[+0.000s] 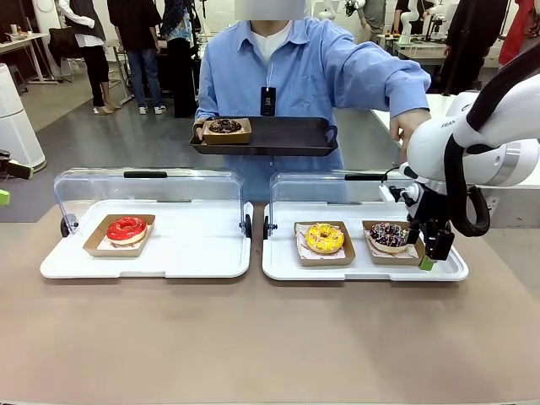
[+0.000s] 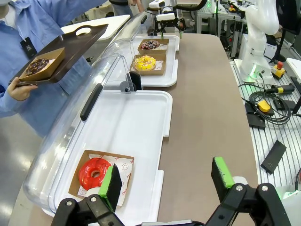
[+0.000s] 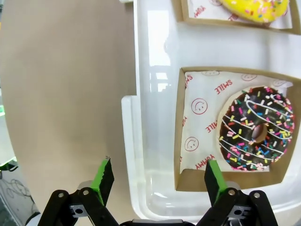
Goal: Provide the desired donut to the person.
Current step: Pick up and lift the Paper togo box containing the Donut pointed at by the person.
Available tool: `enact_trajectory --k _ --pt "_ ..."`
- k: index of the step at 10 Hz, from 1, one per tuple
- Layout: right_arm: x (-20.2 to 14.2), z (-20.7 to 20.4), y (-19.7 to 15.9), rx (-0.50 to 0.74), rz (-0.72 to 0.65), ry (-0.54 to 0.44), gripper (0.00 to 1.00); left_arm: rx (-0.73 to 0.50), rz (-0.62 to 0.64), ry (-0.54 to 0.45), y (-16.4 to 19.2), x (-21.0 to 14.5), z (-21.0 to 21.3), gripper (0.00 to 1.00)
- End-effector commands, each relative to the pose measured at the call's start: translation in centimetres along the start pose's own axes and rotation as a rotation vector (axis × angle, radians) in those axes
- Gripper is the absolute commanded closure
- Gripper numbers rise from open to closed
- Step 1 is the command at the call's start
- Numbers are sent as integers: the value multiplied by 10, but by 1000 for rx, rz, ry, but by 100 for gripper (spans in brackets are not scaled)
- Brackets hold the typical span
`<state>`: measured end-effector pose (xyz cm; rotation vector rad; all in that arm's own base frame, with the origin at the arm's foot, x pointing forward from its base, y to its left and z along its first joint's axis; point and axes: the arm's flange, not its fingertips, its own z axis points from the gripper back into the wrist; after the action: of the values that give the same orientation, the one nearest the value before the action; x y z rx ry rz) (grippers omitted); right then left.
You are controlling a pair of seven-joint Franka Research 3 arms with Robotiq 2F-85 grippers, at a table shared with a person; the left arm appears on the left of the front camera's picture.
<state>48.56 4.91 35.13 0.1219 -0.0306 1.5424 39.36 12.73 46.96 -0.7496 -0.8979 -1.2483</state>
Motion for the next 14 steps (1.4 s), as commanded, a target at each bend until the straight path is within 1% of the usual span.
enact_trajectory --k 1,6,14 --pt "-7 -6 -11 -1 2 -38 0 0 -3 -4 -1 0 2 0" --pt "-16 -16 -24 6 -24 -40 0 0 -3 -4 -1 0 2 0" --pt "-16 -22 -38 12 -33 -41 0 0 -3 -4 -1 0 2 0"
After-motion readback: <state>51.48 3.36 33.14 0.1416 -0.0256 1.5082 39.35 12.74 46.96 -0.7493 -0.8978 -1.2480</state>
